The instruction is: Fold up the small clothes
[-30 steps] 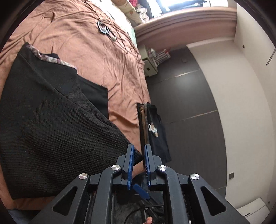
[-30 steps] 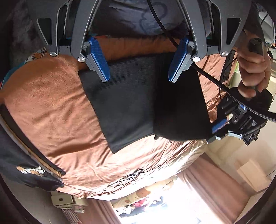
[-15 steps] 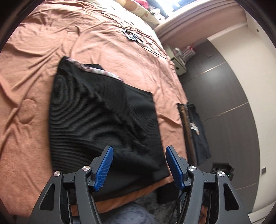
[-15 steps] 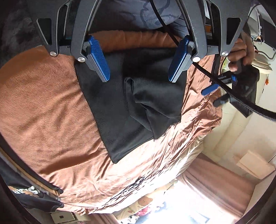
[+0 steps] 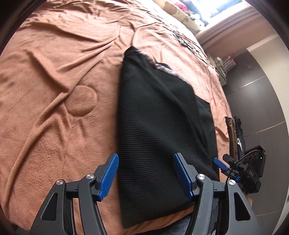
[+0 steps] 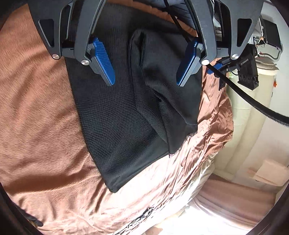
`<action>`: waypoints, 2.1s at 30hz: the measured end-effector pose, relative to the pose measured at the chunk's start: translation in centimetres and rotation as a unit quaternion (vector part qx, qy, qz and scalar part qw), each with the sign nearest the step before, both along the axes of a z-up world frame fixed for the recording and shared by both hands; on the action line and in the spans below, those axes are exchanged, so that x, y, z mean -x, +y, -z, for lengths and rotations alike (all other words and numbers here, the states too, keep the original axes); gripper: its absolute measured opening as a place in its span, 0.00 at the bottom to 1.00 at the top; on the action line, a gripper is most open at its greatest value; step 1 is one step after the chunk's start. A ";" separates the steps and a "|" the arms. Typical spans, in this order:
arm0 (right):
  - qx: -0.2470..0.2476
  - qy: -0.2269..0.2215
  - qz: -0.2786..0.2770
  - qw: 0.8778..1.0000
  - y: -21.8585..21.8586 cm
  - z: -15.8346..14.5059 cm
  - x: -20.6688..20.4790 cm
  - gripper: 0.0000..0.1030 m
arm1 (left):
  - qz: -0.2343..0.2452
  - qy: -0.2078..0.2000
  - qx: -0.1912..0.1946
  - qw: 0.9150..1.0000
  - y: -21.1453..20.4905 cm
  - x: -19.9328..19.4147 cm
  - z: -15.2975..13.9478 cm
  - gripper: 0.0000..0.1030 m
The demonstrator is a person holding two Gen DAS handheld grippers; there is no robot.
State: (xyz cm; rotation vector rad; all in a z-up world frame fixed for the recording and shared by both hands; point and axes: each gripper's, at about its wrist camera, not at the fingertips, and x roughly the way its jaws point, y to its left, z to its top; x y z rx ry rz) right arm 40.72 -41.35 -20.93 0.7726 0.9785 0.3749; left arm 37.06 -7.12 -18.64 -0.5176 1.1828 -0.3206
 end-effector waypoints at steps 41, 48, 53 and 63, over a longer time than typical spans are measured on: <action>-0.030 0.018 -0.070 0.997 5.1 -0.2 -13.5 0.04 | -0.013 0.007 -0.055 0.998 -0.1 0.3 4.3 0.45; 0.026 -0.028 -0.058 0.998 5.1 -4.3 -9.6 0.04 | -0.025 -0.011 -0.013 1.000 1.7 1.3 4.2 0.44; 0.043 -0.023 -0.041 0.998 4.7 -4.9 -7.8 0.04 | -0.018 -0.035 -0.006 0.999 1.8 2.0 3.5 0.44; 0.082 0.004 -0.001 0.997 1.3 -6.7 -4.4 0.03 | 0.037 -0.033 -0.013 0.999 -0.7 1.6 2.9 0.44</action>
